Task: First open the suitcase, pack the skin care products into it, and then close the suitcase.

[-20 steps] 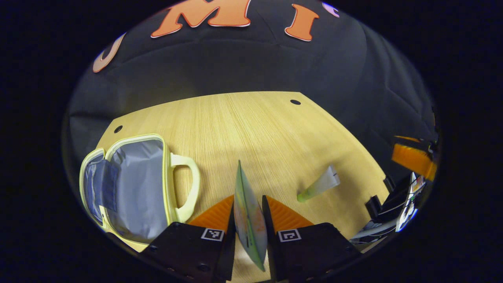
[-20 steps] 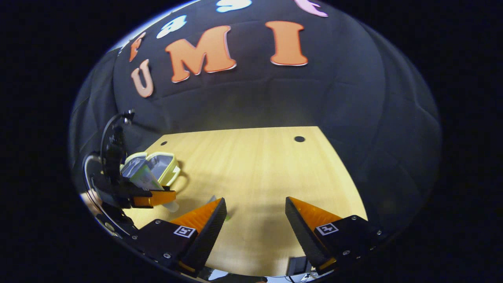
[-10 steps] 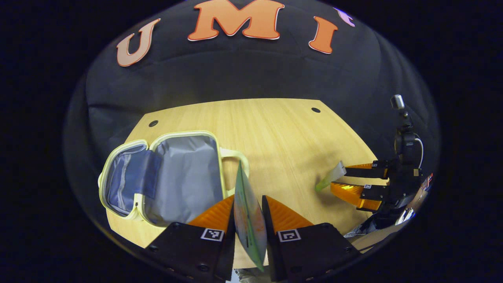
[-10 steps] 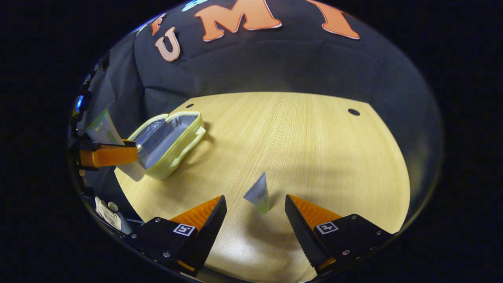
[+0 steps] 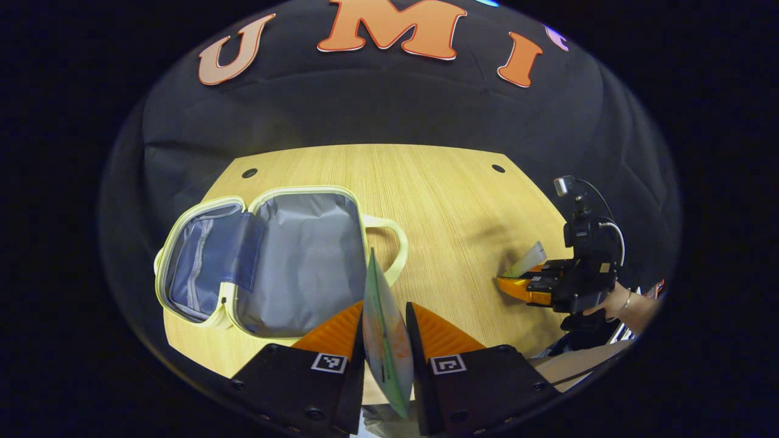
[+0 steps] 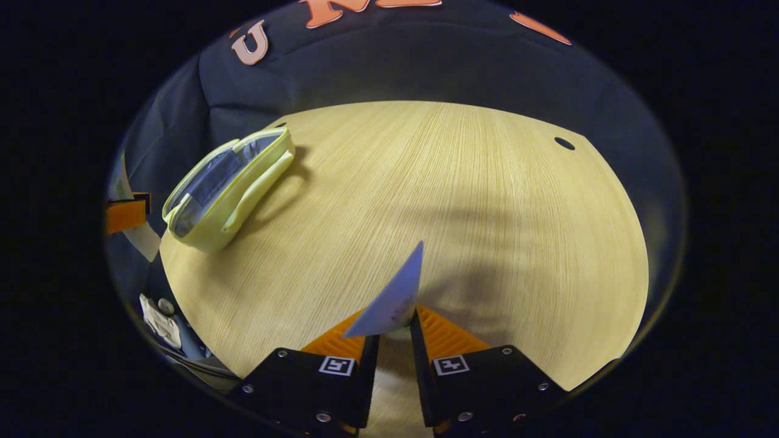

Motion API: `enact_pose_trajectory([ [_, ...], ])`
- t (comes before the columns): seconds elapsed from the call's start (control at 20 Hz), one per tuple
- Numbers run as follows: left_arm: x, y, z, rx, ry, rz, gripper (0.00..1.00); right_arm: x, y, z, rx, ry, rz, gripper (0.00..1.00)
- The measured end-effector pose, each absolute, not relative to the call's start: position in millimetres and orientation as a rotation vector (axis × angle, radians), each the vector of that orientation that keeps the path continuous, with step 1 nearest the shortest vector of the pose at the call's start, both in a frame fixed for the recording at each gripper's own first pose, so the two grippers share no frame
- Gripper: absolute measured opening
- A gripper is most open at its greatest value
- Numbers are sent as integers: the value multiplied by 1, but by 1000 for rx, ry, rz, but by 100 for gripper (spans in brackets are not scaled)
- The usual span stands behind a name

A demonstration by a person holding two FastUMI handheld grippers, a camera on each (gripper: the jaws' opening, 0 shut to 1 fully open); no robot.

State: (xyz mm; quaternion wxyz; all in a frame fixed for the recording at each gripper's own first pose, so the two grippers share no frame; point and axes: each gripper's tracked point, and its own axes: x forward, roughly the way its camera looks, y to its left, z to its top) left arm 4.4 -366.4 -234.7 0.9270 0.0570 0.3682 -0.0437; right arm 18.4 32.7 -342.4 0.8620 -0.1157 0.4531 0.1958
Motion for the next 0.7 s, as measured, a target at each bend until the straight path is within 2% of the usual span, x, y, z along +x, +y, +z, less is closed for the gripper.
enact_pose_trajectory([
  [0.35,-1,-320,-206,93,805,-127,35,-4,88,-272,-115,931,464,33],
  [0.7,13,-258,-221,118,975,-218,34,-30,174,-235,-9,948,516,33],
])
